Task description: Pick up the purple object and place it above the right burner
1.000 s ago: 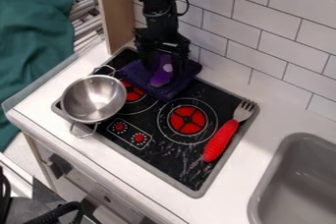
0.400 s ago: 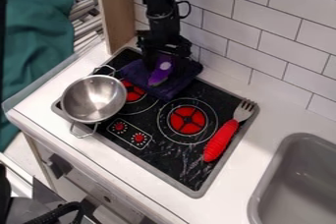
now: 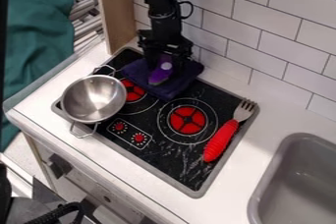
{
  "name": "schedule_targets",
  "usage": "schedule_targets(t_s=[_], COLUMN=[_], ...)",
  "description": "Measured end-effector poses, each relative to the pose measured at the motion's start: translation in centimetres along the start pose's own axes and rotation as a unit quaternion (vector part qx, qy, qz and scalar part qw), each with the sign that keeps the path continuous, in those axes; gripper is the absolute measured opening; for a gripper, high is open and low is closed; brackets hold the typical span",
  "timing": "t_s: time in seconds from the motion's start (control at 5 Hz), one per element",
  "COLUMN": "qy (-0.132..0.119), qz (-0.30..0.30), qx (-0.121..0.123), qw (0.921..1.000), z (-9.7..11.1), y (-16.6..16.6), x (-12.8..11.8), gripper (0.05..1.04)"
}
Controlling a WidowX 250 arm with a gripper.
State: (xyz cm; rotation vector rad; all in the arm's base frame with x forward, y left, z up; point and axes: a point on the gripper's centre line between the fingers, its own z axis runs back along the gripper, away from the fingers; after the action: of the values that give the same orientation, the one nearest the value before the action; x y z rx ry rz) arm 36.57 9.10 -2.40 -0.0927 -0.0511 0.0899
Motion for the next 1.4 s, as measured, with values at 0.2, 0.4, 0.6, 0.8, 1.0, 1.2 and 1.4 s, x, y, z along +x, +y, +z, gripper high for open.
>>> schedule_targets(t_s=[0.2, 0.4, 0.6, 0.8, 1.0, 1.2, 1.4], qy=[-0.046, -0.071, -0.075, -0.072, -0.064, -0.07, -0.051], qz=[-0.001, 0.009, 0.008, -0.004, -0.017, -0.029, -0.044], qx=[0.012, 0.021, 0.021, 0.024, 0.028, 0.03, 0.031], qw=[0.9989, 0.9972, 0.9969, 0.9971, 0.9974, 0.9967, 0.9972], z=[3.5, 5.9, 6.4, 5.8, 5.1, 4.8, 3.0], y=[-0.3, -0.2, -0.8, -2.8, -6.4, -8.6, -9.9], x=[-0.2, -2.3, -4.1, -5.4, -5.9, -5.7, -5.4], gripper=[0.753, 0.753, 0.753, 0.752, 0.752, 0.752, 0.753])
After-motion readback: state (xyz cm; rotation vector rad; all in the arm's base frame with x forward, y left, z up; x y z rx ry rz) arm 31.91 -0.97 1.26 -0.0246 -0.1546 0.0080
